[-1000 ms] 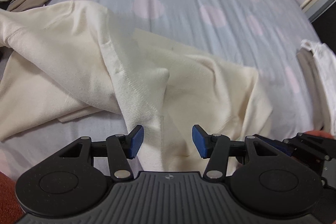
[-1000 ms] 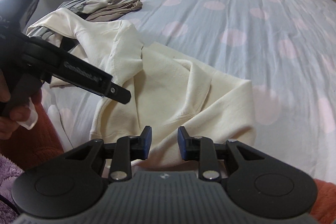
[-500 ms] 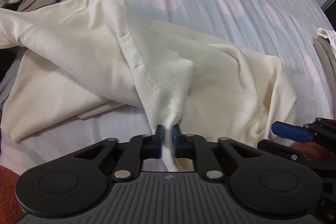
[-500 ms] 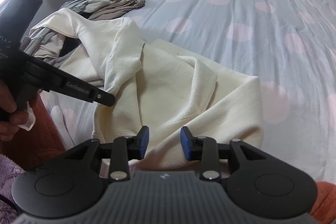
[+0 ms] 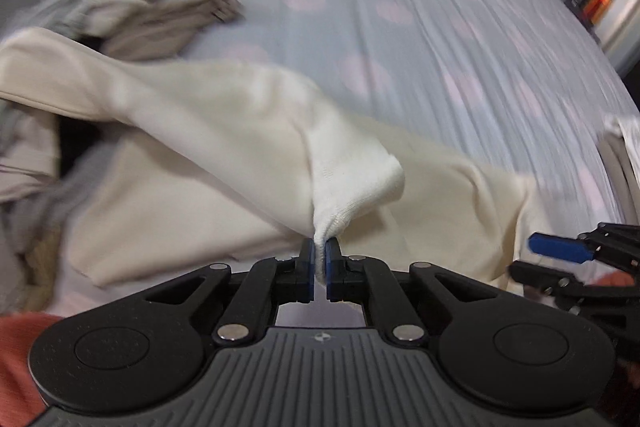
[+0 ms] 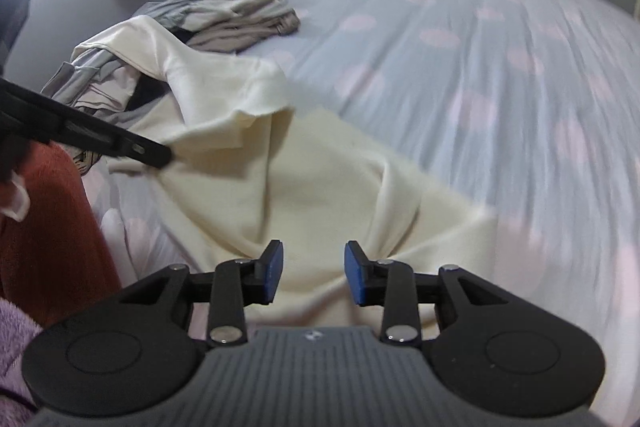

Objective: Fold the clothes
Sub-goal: 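Grasp the cream garment's edge with the left gripper near the right gripper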

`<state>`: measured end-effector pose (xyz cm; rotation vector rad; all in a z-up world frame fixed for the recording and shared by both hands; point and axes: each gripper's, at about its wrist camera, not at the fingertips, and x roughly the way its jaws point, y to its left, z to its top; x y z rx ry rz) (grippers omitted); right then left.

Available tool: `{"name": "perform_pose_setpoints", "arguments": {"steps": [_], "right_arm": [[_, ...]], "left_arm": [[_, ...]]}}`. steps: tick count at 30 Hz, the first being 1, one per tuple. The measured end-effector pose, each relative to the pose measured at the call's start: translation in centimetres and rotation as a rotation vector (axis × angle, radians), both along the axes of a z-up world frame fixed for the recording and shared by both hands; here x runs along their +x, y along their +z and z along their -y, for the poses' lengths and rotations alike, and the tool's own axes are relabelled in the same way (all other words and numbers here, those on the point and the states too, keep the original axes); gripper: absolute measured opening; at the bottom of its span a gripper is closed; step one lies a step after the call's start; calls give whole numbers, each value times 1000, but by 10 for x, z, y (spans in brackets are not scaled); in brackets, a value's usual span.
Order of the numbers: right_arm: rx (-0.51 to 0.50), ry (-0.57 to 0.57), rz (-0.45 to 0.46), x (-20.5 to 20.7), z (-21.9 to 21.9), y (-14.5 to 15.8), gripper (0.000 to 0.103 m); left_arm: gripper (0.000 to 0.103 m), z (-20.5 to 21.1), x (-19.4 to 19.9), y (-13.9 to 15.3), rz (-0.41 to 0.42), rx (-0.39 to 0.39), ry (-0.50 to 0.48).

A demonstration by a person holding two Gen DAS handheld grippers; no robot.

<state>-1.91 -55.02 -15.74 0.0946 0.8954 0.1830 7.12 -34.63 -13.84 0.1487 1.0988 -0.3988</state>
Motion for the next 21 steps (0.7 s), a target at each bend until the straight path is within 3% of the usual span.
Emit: {"name": "perform_pose_setpoints", "arguments": {"steps": [8, 10, 15, 21], "right_arm": [[-122, 160, 103, 63, -10, 24, 36], [-159, 223, 126, 81, -18, 26, 29], [-293, 443, 194, 123, -52, 30, 25], [-465, 732, 239, 181, -104, 31, 25]], "left_arm": [[3, -69, 29, 48, 116, 50, 112], [3, -85, 38, 50, 125, 77, 133], [3, -124, 57, 39, 106, 133, 198], [3, -149, 66, 8, 20, 98, 247]]}}
